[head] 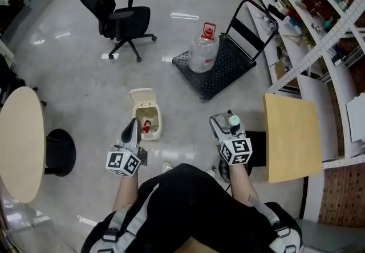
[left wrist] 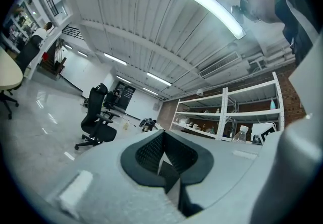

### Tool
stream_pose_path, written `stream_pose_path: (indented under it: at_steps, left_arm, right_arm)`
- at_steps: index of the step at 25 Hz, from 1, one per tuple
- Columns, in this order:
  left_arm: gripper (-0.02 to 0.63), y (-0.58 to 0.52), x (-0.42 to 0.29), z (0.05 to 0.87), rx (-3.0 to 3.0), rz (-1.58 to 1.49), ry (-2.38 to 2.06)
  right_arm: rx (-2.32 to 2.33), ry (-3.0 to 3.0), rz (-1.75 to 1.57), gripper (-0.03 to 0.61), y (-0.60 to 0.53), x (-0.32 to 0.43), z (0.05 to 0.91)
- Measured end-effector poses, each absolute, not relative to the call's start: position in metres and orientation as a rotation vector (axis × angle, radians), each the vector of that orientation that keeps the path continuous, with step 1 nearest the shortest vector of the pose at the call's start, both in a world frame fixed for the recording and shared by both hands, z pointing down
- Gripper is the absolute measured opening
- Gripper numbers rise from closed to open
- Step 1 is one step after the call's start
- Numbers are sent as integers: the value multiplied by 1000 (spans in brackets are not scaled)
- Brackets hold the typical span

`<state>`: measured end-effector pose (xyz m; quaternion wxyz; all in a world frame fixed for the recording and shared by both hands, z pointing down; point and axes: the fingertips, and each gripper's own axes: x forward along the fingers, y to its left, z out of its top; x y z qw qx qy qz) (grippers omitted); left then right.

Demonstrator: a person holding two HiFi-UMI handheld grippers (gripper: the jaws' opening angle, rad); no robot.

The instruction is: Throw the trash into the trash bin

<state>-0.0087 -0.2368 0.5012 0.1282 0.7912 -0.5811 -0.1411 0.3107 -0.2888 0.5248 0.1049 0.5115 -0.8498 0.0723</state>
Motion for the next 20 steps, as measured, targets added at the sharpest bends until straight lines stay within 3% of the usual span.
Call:
stream_pose_path:
  at_steps: [8,20]
  left_arm:
    - [2,-189,-97,510,2200,-331,-1931]
    - [1,-135,-161,513,1980,-357,-2178]
  right_arm:
    - [1243,-2631,186,336,-294,198,528]
    - [866,-2773,138,336,-303,82,517]
